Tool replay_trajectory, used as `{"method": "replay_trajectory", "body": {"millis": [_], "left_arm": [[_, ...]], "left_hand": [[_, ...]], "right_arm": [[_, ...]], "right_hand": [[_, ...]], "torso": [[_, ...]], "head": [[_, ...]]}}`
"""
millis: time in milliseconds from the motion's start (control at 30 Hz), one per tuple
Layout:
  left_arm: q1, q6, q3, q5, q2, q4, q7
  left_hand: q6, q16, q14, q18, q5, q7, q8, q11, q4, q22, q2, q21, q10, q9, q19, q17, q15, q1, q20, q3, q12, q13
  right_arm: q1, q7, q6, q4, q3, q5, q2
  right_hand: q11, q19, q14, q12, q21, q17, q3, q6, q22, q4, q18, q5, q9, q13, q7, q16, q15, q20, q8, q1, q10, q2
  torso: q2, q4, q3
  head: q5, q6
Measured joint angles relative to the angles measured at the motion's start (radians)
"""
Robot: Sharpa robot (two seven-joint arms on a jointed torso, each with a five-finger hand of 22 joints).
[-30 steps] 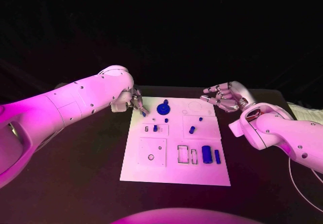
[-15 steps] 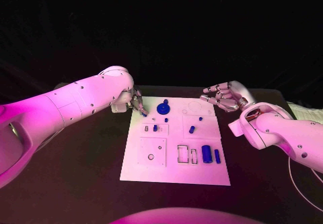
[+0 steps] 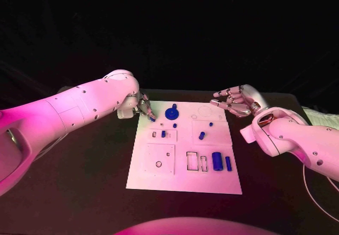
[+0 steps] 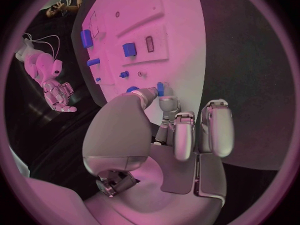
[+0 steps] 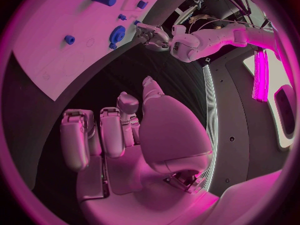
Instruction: Assemble the parts on the task board
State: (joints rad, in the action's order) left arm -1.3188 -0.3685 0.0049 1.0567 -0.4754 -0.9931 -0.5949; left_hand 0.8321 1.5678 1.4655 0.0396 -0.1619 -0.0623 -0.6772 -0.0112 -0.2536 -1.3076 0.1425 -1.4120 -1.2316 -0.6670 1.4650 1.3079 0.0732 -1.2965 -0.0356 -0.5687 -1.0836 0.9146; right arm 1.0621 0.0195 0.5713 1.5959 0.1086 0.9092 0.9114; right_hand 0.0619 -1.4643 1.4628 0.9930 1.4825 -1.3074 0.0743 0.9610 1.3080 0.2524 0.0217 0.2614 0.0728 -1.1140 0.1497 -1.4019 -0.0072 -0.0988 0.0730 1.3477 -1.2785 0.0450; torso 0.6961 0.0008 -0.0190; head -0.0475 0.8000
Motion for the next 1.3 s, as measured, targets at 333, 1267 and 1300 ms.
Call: {"method": "replay_trajectory", "body": {"millis": [333, 1267, 1300], "left_arm": [[-0.001, 0.074, -0.001, -0.032, -0.084, -0.129, 0.025], [0.077, 0.314, -0.030, -0.006, -0.243, -0.427, 0.022], [0.079, 0.315, -0.030, -0.003, -0.243, -0.428, 0.020]], "left_hand": [[0.000, 0.000, 0.000, 0.000, -0.029, 0.000, -0.014, -0.005, 0.034, 0.000, 0.020, 0.000, -0.024, -0.005, 0.000, 0.000, 0.000, 0.027, 0.000, -0.037, -0.020, 0.020], [0.051, 0.000, 0.000, 0.000, -0.196, 0.018, -0.026, -0.021, 0.065, 0.000, 0.061, -0.012, -0.082, 0.003, 0.004, 0.000, 0.007, 0.105, 0.003, -0.071, -0.059, 0.071], [0.051, 0.000, 0.000, 0.000, -0.198, 0.018, -0.026, -0.021, 0.066, 0.000, 0.061, -0.014, -0.082, 0.003, 0.004, 0.000, 0.007, 0.105, 0.003, -0.072, -0.059, 0.071]], "right_arm": [[0.000, 0.000, -0.001, -0.002, -0.001, -0.002, 0.001], [-0.004, 0.000, -0.002, -0.003, -0.003, -0.004, 0.009], [-0.004, 0.000, -0.002, -0.003, -0.003, -0.004, 0.009]], "right_hand": [[0.000, 0.000, 0.000, 0.000, 0.000, 0.000, 0.000, 0.000, 0.000, 0.000, 0.000, 0.000, 0.000, 0.000, 0.000, 0.000, 0.000, 0.000, 0.000, 0.000, 0.000, 0.000], [0.000, 0.000, 0.000, 0.000, 0.000, -0.001, 0.000, 0.000, 0.000, 0.000, 0.000, 0.004, 0.000, 0.000, 0.000, 0.004, 0.000, 0.000, 0.000, 0.000, 0.000, 0.000], [0.000, 0.000, 0.000, 0.000, 0.000, -0.001, 0.000, 0.000, 0.000, 0.000, 0.000, 0.004, 0.000, 0.000, 0.000, 0.004, 0.000, 0.000, 0.000, 0.000, 0.000, 0.000]], "torso": [[0.000, 0.0007, 0.0010], [-0.007, 0.0062, 0.0074], [-0.007, 0.0062, 0.0073]], "head": [[0.000, 0.001], [-0.011, 0.019], [-0.011, 0.019]]}}
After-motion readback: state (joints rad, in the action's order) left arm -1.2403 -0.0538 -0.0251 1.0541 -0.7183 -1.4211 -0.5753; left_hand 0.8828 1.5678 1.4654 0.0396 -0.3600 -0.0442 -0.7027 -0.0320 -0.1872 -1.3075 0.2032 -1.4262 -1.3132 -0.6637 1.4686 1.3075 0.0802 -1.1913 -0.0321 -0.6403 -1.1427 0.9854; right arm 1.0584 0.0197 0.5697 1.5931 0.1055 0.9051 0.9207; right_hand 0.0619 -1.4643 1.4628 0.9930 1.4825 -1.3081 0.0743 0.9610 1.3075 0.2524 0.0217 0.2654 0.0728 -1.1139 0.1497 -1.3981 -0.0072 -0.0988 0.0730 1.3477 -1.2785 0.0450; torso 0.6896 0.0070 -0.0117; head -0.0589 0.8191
